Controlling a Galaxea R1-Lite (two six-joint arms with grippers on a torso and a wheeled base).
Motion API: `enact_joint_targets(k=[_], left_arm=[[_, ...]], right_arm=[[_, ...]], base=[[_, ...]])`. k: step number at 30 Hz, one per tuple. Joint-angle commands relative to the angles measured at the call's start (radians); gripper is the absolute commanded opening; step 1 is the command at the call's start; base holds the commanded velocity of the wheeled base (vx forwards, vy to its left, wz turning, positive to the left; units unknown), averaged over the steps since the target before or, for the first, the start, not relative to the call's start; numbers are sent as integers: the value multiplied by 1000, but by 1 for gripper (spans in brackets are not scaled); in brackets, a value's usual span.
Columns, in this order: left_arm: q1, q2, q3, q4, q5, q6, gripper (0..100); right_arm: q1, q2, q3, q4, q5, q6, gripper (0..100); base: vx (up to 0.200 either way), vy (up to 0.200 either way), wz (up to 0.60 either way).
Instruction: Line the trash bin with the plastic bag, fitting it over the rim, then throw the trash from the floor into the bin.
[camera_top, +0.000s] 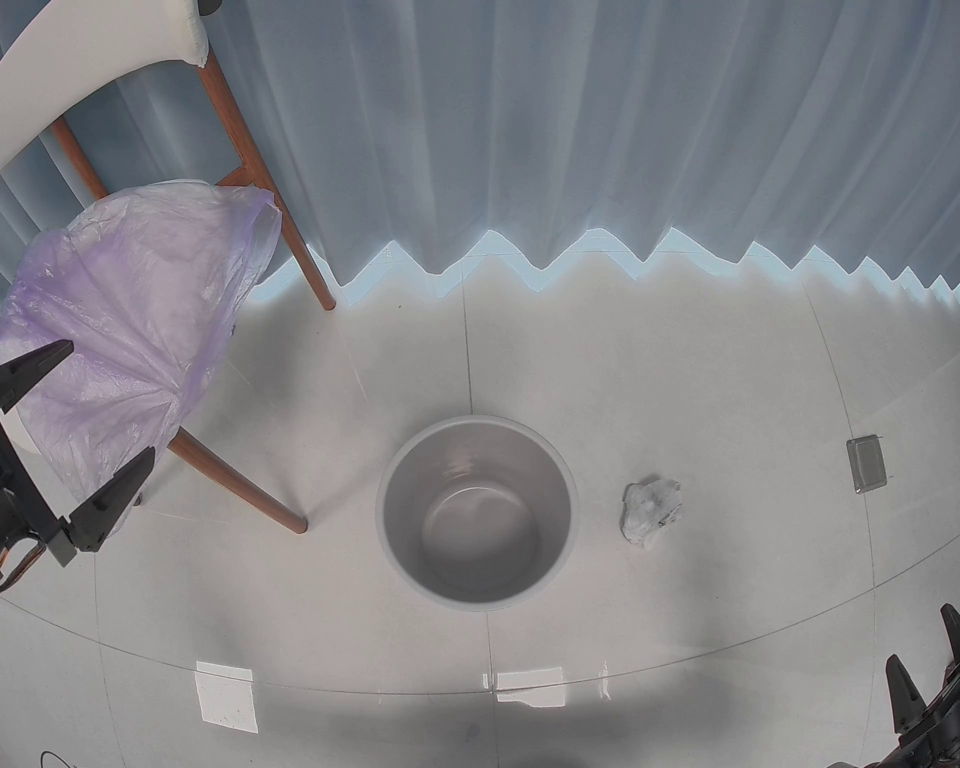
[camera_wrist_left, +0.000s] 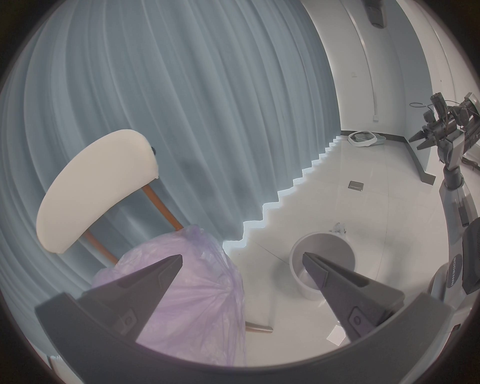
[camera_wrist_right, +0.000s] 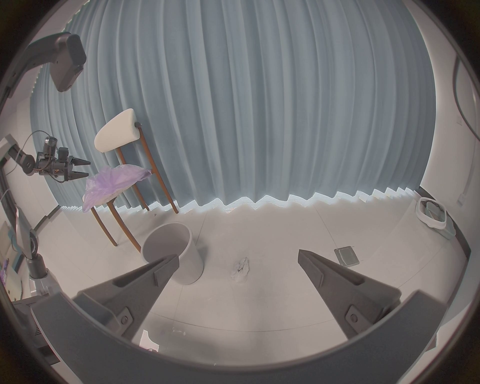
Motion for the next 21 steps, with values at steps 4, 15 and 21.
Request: enact_joint_targets(k=[4, 15, 21], left_arm=[[-17, 121, -56, 1, 9, 18, 100], [-34, 265, -152, 0, 147, 18, 100], [-83, 325, -180, 0, 170, 18, 100]], right_arm=[[1, -17, 18, -1, 0, 0, 100], [1, -17, 18, -1, 0, 0, 100], [1, -17, 18, -1, 0, 0, 100]], base=[[0, 0, 0], [0, 0, 0], [0, 0, 0]])
